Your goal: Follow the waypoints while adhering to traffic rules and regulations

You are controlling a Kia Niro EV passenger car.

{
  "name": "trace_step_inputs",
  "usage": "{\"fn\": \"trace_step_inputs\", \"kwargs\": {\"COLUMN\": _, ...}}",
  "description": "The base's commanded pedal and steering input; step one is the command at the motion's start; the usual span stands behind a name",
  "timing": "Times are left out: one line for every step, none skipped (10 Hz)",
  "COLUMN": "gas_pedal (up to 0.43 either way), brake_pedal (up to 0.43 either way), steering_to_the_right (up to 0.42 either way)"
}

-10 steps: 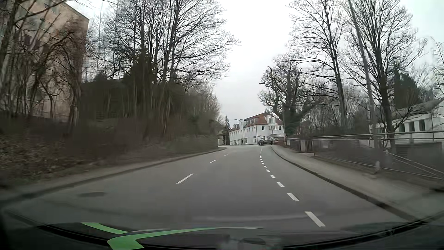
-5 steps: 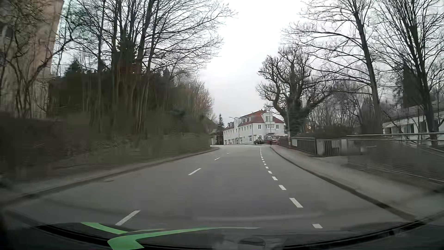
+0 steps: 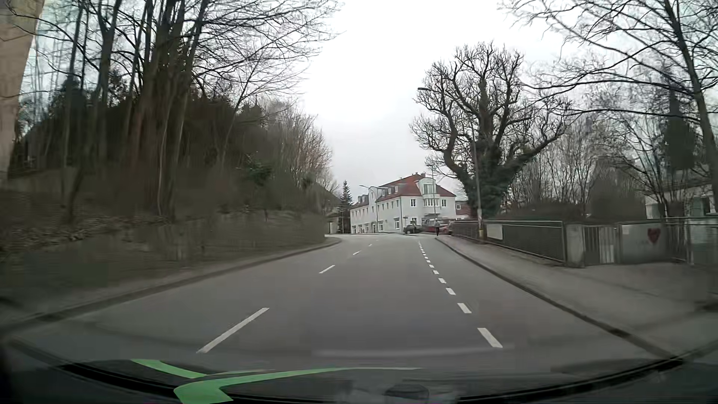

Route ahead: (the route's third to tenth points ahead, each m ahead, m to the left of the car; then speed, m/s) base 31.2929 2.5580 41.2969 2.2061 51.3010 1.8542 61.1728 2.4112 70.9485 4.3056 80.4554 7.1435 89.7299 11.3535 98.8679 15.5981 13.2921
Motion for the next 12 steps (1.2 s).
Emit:
{"fn": "trace_step_inputs", "kwargs": {"gas_pedal": 0.189, "brake_pedal": 0.000, "steering_to_the_right": 0.015}}
{"fn": "trace_step_inputs", "kwargs": {"gas_pedal": 0.189, "brake_pedal": 0.000, "steering_to_the_right": 0.015}}
{"fn": "trace_step_inputs", "kwargs": {"gas_pedal": 0.189, "brake_pedal": 0.000, "steering_to_the_right": 0.015}}
{"fn": "trace_step_inputs", "kwargs": {"gas_pedal": 0.177, "brake_pedal": 0.000, "steering_to_the_right": 0.016}}
{"fn": "trace_step_inputs", "kwargs": {"gas_pedal": 0.150, "brake_pedal": 0.000, "steering_to_the_right": 0.016}}
{"fn": "trace_step_inputs", "kwargs": {"gas_pedal": 0.150, "brake_pedal": 0.000, "steering_to_the_right": 0.016}}
{"fn": "trace_step_inputs", "kwargs": {"gas_pedal": 0.157, "brake_pedal": 0.000, "steering_to_the_right": 0.016}}
{"fn": "trace_step_inputs", "kwargs": {"gas_pedal": 0.157, "brake_pedal": 0.000, "steering_to_the_right": 0.016}}
{"fn": "trace_step_inputs", "kwargs": {"gas_pedal": 0.157, "brake_pedal": 0.000, "steering_to_the_right": 0.016}}
{"fn": "trace_step_inputs", "kwargs": {"gas_pedal": 0.157, "brake_pedal": 0.000, "steering_to_the_right": 0.016}}
{"fn": "trace_step_inputs", "kwargs": {"gas_pedal": 0.157, "brake_pedal": 0.000, "steering_to_the_right": 0.016}}
{"fn": "trace_step_inputs", "kwargs": {"gas_pedal": 0.157, "brake_pedal": 0.000, "steering_to_the_right": 0.014}}
